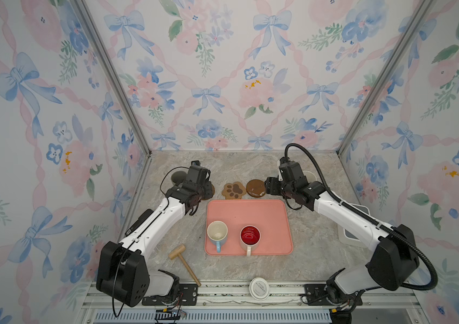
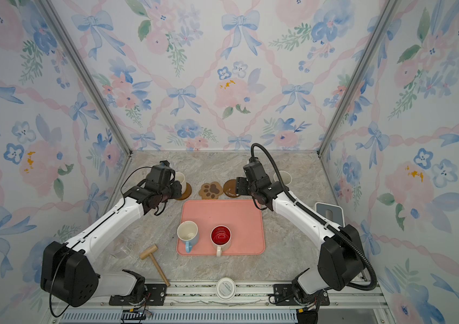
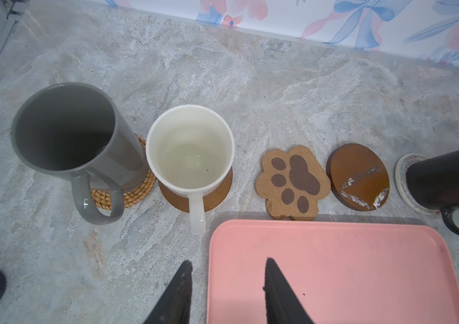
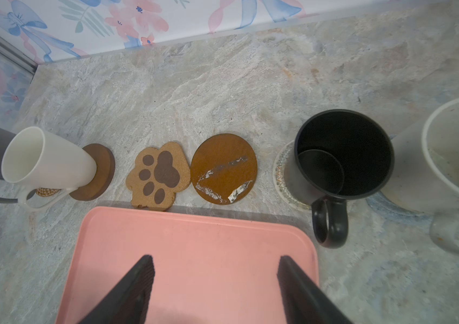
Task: Place cups on coasters
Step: Place the cup on the coaster, then pick up the cup from the tray.
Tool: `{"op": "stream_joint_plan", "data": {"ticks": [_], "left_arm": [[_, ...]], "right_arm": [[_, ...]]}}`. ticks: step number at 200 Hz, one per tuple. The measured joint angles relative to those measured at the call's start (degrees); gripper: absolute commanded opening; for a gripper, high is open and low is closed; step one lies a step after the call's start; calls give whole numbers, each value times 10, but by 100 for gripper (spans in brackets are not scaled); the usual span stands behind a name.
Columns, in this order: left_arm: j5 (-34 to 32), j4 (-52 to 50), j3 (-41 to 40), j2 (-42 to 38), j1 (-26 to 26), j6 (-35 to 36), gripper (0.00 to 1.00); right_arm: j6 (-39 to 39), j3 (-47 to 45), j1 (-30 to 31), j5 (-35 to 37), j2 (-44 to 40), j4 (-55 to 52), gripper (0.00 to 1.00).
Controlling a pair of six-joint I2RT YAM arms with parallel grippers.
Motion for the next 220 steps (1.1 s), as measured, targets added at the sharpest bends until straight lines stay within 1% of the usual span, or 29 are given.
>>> {"op": "stream_joint_plan", "data": {"ticks": [26,55,92,116,138,156,194,220], "left_arm": [[0,0,-19,-23,-17,-2,42],[0,-1,-34,-45,-27,-9,43],[0,-1,-40,-77,-34,-11,47],[0,0,-43,-97,-41,-11,47],[-2,0,-52,-110,-45,-11,48],[-2,0,-58,-116,-46,-11,48],[-2,0,-66,-126,-46,-11,48],[-2,0,-70,-133,-46,-11,48]], "right_arm": [[-8,7,57,29,-15,-43,73],[0,8,148,81,-52,-115,75],[62,8,265,142,-83,-217,77],[114,8,318,159,-83,-269,79],[158,8,354,163,-74,-295,80],[186,3,371,161,-56,-301,81],[223,-37,389,125,-32,-274,82],[236,-44,395,103,-12,-257,83]]}}
